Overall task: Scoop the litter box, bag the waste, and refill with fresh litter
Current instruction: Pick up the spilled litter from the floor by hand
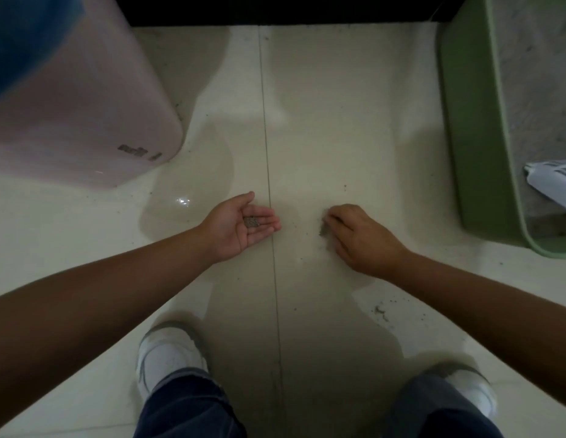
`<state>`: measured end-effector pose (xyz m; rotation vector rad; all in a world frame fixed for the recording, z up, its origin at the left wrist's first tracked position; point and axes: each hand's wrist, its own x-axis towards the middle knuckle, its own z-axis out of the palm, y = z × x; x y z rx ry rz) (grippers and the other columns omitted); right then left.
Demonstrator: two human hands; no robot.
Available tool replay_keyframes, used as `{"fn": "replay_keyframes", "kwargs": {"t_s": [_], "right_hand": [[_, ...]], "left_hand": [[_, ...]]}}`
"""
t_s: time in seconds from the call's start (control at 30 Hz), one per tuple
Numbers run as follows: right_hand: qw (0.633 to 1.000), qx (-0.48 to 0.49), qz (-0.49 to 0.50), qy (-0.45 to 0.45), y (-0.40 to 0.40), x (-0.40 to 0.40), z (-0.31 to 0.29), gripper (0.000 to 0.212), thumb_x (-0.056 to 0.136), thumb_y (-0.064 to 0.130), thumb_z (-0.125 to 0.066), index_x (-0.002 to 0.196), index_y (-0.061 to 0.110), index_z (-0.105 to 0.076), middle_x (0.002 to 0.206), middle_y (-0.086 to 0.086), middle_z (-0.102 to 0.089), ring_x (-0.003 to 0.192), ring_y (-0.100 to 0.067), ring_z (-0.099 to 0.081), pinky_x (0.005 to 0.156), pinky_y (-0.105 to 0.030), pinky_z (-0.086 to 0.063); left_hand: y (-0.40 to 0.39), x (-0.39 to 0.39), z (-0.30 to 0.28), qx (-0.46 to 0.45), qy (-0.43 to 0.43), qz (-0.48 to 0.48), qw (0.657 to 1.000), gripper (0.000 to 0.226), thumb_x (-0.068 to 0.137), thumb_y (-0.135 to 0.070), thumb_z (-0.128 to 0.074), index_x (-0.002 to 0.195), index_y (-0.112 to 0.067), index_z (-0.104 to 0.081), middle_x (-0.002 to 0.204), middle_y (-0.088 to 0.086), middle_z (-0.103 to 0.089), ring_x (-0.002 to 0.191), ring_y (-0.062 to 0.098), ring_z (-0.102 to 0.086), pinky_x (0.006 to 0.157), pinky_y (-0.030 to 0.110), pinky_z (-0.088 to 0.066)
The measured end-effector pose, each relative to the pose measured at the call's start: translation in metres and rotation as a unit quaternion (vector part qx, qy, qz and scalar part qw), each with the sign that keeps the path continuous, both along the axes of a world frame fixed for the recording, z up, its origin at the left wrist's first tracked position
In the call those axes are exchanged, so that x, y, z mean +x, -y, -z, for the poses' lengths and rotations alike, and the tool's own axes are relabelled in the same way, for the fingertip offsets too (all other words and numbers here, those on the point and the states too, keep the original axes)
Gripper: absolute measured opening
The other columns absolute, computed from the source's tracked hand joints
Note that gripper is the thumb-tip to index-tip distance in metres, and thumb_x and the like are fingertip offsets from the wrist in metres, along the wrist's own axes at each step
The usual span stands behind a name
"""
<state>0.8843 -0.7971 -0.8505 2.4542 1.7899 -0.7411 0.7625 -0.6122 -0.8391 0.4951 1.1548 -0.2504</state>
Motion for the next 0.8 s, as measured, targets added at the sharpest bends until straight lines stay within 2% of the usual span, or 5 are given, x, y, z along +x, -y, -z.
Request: {"fn": "replay_keyframes", "kwargs": {"t_s": [0.17,0.27,0.5,0.63,0.8], "right_hand": [[0.995,0.002,-0.078,-0.061,-0.025,-0.023,0.013,0.049,0.091,0.022,-0.029,0.102,-0.006,-0.068,0.107,-0.022,-0.069,0.097,-0.037,-0.067,0.078,-0.048,-0.055],[0.984,-0.010,-0.176,-0.024,-0.038,-0.036,0.015,0.057,0.074,0.033,-0.031,0.104,0.007,-0.072,0.113,-0.006,-0.070,0.104,-0.021,-0.067,0.084,-0.033,-0.055],[0.986,-0.073,-0.132,0.068,-0.008,-0.027,0.021,0.072,0.089,0.051,-0.020,0.118,0.000,-0.061,0.126,-0.015,-0.061,0.115,-0.028,-0.060,0.109,-0.034,-0.008],[0.989,-0.086,-0.084,0.089,0.014,-0.007,0.012,0.081,0.097,0.044,0.004,0.121,-0.002,-0.057,0.128,-0.017,-0.059,0.116,-0.032,-0.058,0.110,-0.037,-0.003],[0.993,0.019,-0.019,0.117,0.002,0.024,0.013,0.071,0.099,0.040,-0.009,0.118,-0.009,-0.056,0.121,-0.027,-0.060,0.108,-0.042,-0.060,0.098,-0.045,-0.044]], "left_hand": [[-0.011,-0.008,0.006,0.041,-0.015,-0.063,0.997,0.073,0.100,-0.027,-0.034,0.040,0.000,-0.066,0.049,0.012,-0.066,0.045,0.019,-0.067,0.046,0.019,-0.054],[-0.012,-0.009,0.007,0.048,-0.019,-0.075,0.996,0.073,0.100,-0.027,-0.034,0.041,0.000,-0.067,0.049,0.012,-0.065,0.044,0.018,-0.067,0.045,0.019,-0.054],[-0.006,-0.006,0.005,0.037,-0.018,-0.055,0.998,0.050,0.100,-0.027,-0.034,0.070,0.004,-0.059,0.048,0.011,-0.065,0.044,0.017,-0.066,0.046,0.018,-0.053],[-0.004,-0.003,0.004,0.024,-0.011,-0.043,0.999,0.046,0.099,-0.028,-0.035,0.075,0.004,-0.055,0.049,0.011,-0.065,0.044,0.018,-0.067,0.047,0.019,-0.054],[0.001,-0.003,0.006,0.018,-0.006,-0.016,1.000,0.045,0.099,-0.029,-0.034,0.076,0.004,-0.055,0.051,0.011,-0.066,0.046,0.018,-0.068,0.049,0.019,-0.054]]}}
